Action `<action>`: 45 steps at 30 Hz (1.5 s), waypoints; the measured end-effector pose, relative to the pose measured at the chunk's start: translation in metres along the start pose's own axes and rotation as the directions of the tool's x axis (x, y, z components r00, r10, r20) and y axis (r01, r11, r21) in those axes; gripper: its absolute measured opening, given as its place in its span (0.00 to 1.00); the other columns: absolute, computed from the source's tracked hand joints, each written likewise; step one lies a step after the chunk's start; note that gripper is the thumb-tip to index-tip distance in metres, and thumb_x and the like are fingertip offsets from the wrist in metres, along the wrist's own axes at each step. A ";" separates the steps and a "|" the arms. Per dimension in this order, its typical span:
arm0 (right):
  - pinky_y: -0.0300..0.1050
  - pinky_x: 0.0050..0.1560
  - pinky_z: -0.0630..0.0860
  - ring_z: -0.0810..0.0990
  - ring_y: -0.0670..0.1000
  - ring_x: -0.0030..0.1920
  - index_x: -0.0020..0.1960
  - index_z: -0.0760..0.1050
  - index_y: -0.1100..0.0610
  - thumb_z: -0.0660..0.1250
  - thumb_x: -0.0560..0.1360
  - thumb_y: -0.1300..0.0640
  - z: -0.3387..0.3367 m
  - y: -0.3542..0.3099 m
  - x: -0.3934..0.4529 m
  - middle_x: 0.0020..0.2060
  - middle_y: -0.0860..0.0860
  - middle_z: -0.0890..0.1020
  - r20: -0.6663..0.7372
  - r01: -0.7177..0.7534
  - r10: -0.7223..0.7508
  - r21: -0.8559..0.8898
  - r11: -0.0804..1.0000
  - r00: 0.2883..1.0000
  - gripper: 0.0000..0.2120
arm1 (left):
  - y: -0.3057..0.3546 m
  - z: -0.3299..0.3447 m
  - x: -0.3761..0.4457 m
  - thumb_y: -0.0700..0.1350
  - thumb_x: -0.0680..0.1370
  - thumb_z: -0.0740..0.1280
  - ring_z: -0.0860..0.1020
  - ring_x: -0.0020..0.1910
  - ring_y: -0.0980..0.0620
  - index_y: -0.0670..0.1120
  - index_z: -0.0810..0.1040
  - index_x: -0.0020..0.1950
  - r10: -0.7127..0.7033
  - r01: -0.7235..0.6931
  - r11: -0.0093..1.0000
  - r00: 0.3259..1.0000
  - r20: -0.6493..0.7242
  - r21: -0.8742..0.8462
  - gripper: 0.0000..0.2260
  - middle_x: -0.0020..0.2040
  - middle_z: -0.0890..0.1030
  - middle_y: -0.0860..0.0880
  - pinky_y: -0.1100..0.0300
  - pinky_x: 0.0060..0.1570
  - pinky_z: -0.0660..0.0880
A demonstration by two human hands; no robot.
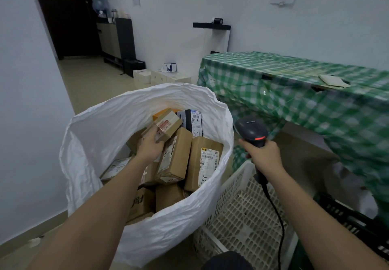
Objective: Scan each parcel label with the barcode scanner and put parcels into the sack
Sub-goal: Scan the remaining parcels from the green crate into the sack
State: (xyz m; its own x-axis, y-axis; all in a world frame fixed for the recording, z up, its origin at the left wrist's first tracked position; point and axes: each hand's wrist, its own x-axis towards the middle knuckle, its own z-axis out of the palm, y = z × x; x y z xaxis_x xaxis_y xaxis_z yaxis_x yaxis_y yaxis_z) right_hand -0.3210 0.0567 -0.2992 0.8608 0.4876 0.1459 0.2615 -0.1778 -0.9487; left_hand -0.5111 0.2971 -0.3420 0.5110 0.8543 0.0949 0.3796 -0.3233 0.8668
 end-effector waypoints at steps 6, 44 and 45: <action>0.49 0.41 0.75 0.80 0.54 0.34 0.38 0.78 0.56 0.76 0.69 0.53 -0.013 -0.001 -0.003 0.31 0.55 0.82 -0.021 -0.003 0.003 0.002 1.000 1.000 0.09 | 0.013 -0.004 -0.011 0.41 0.81 0.61 0.76 0.55 0.53 0.49 0.65 0.74 -0.005 0.004 0.996 1.000 -0.009 -0.087 0.21 0.69 0.72 0.49 0.60 0.50 0.73; 0.41 0.50 0.78 0.82 0.49 0.51 0.56 0.80 0.62 0.78 0.68 0.62 -0.315 0.421 -0.087 0.51 0.53 0.84 -0.229 -0.546 0.551 0.093 0.833 0.802 0.18 | 0.015 0.571 -0.247 0.44 0.77 0.69 0.75 0.55 0.54 0.47 0.76 0.60 -0.080 -0.246 0.951 0.383 0.920 0.185 0.13 0.57 0.78 0.49 0.60 0.58 0.72; 0.37 0.46 0.77 0.81 0.47 0.48 0.55 0.79 0.61 0.78 0.68 0.62 -0.311 0.436 -0.086 0.49 0.51 0.84 -0.223 -0.568 0.580 0.122 0.814 0.784 0.17 | -0.001 0.582 -0.250 0.44 0.76 0.70 0.76 0.56 0.52 0.46 0.76 0.60 -0.117 -0.252 0.942 0.373 0.920 0.221 0.13 0.57 0.79 0.48 0.59 0.58 0.72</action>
State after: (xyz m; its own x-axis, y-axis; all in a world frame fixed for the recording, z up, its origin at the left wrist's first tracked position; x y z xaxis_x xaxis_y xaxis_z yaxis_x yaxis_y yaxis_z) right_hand -0.1454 -0.3282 -0.6380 0.9235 0.0887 -0.3731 -0.3289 -0.3173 -0.8895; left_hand -0.1901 -0.1533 -0.6513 0.8562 -0.0181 -0.5163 0.3998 -0.6099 0.6843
